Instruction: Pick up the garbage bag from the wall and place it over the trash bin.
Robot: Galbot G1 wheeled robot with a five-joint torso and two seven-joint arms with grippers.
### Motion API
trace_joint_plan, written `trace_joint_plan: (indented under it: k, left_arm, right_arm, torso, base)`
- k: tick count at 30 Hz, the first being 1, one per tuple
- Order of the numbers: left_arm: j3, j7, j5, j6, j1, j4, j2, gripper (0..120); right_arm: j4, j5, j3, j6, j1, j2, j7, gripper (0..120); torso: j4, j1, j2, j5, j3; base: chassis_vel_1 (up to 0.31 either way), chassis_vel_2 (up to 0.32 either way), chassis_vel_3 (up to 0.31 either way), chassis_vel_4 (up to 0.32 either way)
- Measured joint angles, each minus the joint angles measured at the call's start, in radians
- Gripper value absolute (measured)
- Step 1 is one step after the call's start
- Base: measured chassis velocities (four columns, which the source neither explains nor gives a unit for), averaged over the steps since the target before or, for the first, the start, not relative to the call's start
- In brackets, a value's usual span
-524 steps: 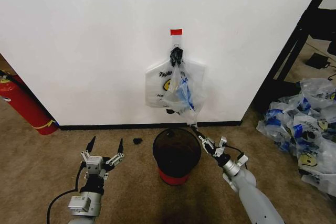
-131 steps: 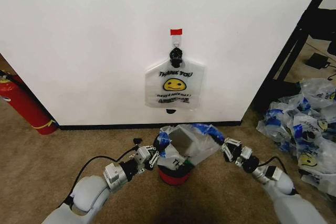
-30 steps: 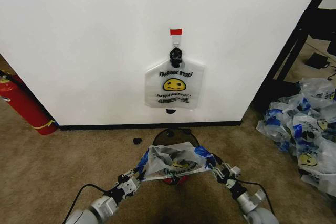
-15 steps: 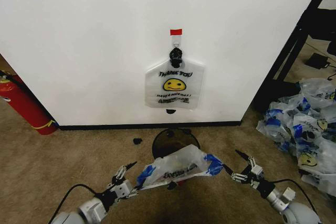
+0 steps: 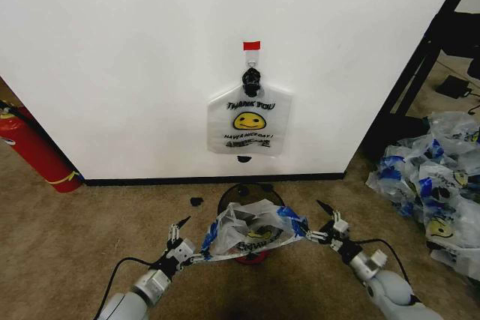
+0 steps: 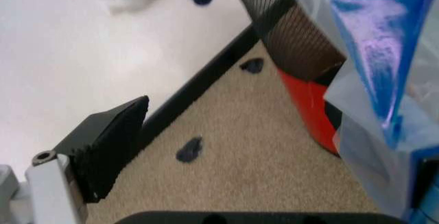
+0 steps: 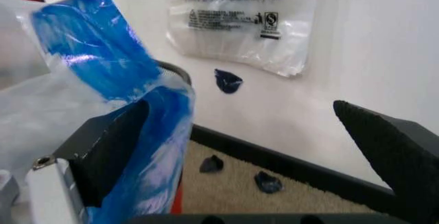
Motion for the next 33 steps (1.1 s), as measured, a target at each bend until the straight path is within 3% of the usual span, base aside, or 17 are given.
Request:
trace_joint_plan:
  k: [5, 11, 17, 19, 23, 28, 33]
  left_arm:
    - [0.007, 0.004, -0.001, -0.026, -0.011, 0.042, -0.023, 100]
    - [0.013, 0.032, -0.008, -0.054, 0.012, 0.006, -0.013, 100]
    - [0.004, 0.174, -0.029, -0.115, 0.05, -0.093, 0.017, 100]
    - [-0.006, 0.257, -0.026, -0.146, 0.059, -0.123, 0.025, 100]
    - [-0.011, 0.299, -0.015, -0.172, 0.058, -0.145, 0.022, 100]
    - [-0.007, 0.316, -0.04, -0.198, 0.044, -0.137, 0.012, 100]
    - [-0.01, 0.401, -0.138, -0.243, 0.021, -0.096, 0.003, 100]
  right_arm:
    - [-0.003, -0.034, -0.023, -0.047, 0.025, 0.014, 0.049, 100]
    - [0.032, -0.028, -0.018, -0.067, 0.008, 0.006, 0.051, 100]
    - [0.105, 0.089, 0.032, -0.067, -0.035, -0.026, -0.112, 100]
    - [0.116, 0.12, 0.075, -0.078, -0.052, -0.047, -0.225, 100]
    - [0.137, 0.147, 0.125, -0.089, -0.078, -0.072, -0.346, 100]
    - [0.158, 0.153, 0.133, -0.087, -0.094, -0.074, -0.358, 100]
    - [0.171, 0.148, 0.127, -0.081, -0.101, -0.066, -0.357, 100]
  torso:
    - [-0.0001, 0.0, 0.0, 0.0, 0.0]
    - [-0.0001, 0.0, 0.0, 0.0001, 0.0]
    - [-0.0001, 0.0, 0.0, 0.0002, 0.0]
    - [-0.0001, 0.0, 0.0, 0.0001, 0.0]
    - [-0.0002, 0.0, 0.0, 0.0001, 0.0]
    - [-0.0001, 0.0, 0.0, 0.0001, 0.0]
    - [0.0, 0.0, 0.0, 0.0001, 0.0]
  base:
    - [0.0, 0.0, 0.0, 0.0]
    - [0.0, 0.0, 0.0, 0.0]
    - [0.0, 0.0, 0.0, 0.0]
    - [0.0, 0.0, 0.0, 0.0]
    - [0.0, 0.0, 0.0, 0.0]
    - [0.0, 0.0, 0.0, 0.0]
    - [0.0, 0.0, 0.0, 0.0]
